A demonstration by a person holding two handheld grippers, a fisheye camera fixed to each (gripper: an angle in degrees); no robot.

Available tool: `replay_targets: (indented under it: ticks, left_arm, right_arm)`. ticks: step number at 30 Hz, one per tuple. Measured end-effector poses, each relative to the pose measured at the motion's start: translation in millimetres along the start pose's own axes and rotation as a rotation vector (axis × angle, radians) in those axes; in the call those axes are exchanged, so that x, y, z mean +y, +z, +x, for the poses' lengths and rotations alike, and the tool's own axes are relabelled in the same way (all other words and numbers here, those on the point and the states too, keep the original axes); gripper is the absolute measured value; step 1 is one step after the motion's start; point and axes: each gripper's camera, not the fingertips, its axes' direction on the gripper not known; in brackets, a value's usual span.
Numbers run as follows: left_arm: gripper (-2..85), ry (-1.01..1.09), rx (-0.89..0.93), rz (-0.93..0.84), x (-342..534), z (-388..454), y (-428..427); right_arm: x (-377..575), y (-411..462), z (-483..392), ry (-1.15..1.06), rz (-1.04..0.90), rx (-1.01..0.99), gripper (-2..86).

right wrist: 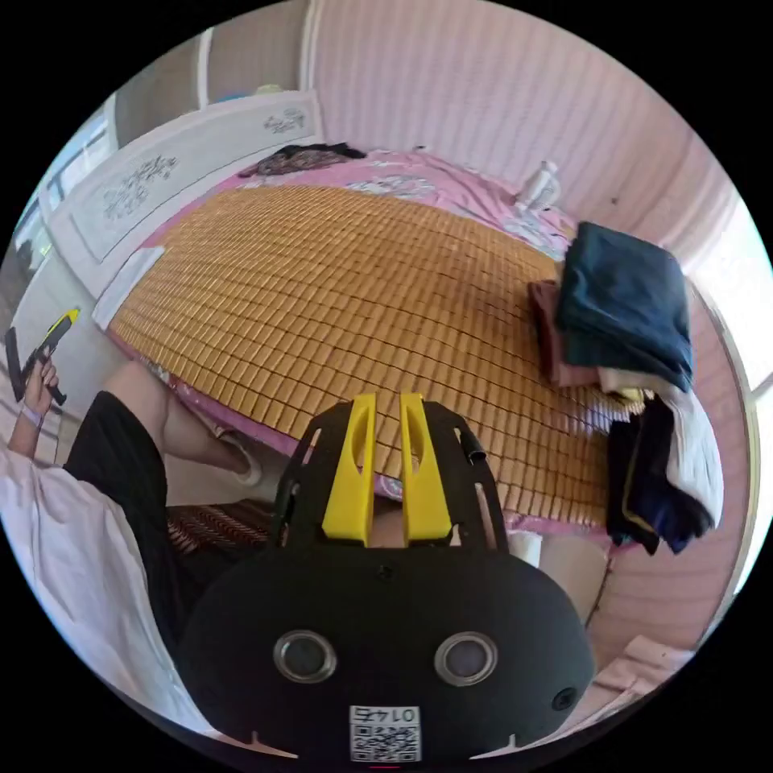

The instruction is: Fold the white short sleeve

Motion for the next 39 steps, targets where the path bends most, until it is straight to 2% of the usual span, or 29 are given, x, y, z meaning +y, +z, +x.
replay_targets:
  ticks: [2, 7, 9, 12, 14, 17, 21, 25, 29, 31, 35, 39]
  left_arm:
    - [-0.9, 0.158, 0.148, 0.043, -33, 65, 26]
    - [-0.7, 0.371, 0.446, 0.062, -91, 194, 76]
    - [-0.2, 0.447, 0.489, 0.068, -104, 241, 93]
    - [2.8, 0.494, 0.649, -0.001, -127, 314, 128]
    - [6.5, 0.518, 0.763, -0.061, -145, 371, 155]
    - [9.1, 0.575, 0.831, -0.123, -165, 441, 188]
    - [10.5, 0.627, 0.881, -0.203, -189, 521, 225]
    - [10.8, 0.658, 0.891, -0.244, -217, 597, 261]
    - [10.8, 0.617, 0.894, -0.289, -238, 654, 292]
    - [10.0, 0.64, 0.86, -0.285, -238, 673, 301]
    - [5.5, 0.638, 0.79, -0.446, -240, 697, 319]
    - [1.1, 0.568, 0.856, -0.412, -258, 683, 301]
  right_arm:
    - [36, -24, 33, 0.115, 0.059, 0.06, 5.2]
    - [128, -72, 102, 0.323, 0.156, 0.217, 5.7]
    - [150, -81, 124, 0.353, 0.163, 0.207, 5.9]
    - [173, -93, 165, 0.401, 0.173, 0.161, 6.6]
    - [182, -102, 192, 0.441, 0.213, 0.148, 7.2]
    - [190, -114, 238, 0.503, 0.307, 0.101, 7.7]
    - [188, -120, 296, 0.596, 0.39, 0.08, 9.3]
    - [189, -111, 338, 0.688, 0.381, 0.172, 10.7]
    - [197, -101, 361, 0.731, 0.368, 0.125, 9.0]
    - [204, -103, 366, 0.708, 0.382, 0.135, 6.1]
    - [212, -112, 372, 0.673, 0.366, 0.104, 1.3]
    - [218, -151, 358, 0.584, 0.458, 0.133, 0.1]
